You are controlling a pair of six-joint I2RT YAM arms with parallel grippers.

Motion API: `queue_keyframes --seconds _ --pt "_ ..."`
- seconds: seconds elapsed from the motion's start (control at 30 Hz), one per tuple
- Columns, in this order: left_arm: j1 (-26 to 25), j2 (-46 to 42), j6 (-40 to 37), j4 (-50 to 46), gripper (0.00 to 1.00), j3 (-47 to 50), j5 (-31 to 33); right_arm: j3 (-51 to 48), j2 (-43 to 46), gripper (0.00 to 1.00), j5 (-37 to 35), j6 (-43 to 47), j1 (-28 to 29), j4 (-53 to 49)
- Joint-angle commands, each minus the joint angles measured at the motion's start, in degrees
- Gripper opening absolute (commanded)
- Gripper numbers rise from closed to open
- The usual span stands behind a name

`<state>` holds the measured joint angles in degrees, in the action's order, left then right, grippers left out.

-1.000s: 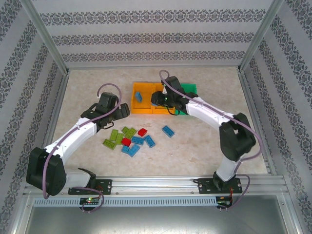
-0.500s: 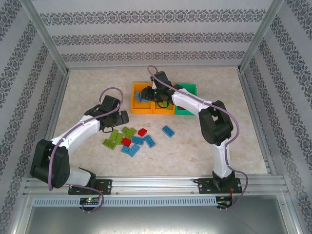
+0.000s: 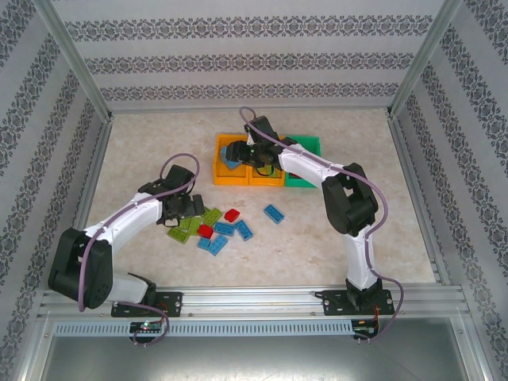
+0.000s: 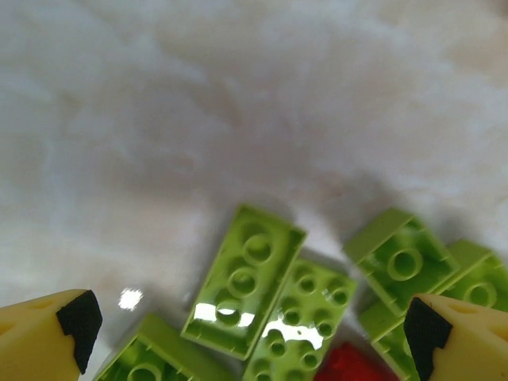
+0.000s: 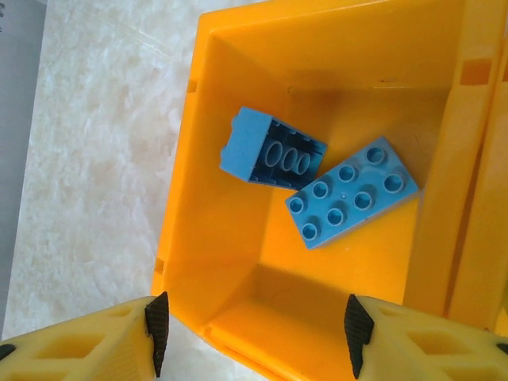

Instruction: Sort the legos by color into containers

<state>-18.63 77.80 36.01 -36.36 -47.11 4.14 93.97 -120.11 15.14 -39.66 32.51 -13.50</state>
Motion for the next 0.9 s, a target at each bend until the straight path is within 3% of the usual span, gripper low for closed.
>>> queue_keyframes --seconds 0.0,0.4,0.87 --pt "0.66 -3.43 5.97 -6.02 1.0 2.0 1.53 -1.89 3.51 0.64 0.72 0.28 0.45 1.22" --pt "0.63 -11.77 23.11 -7.21 0.98 10.55 -2.76 -5.22 5.46 0.66 1.7 1.33 -0.07 2.33" --pt "0.66 -9.05 27.99 -1.37 0.86 12.53 -1.75 -9.14 6.99 0.66 5.3 1.63 -2.98 5.16"
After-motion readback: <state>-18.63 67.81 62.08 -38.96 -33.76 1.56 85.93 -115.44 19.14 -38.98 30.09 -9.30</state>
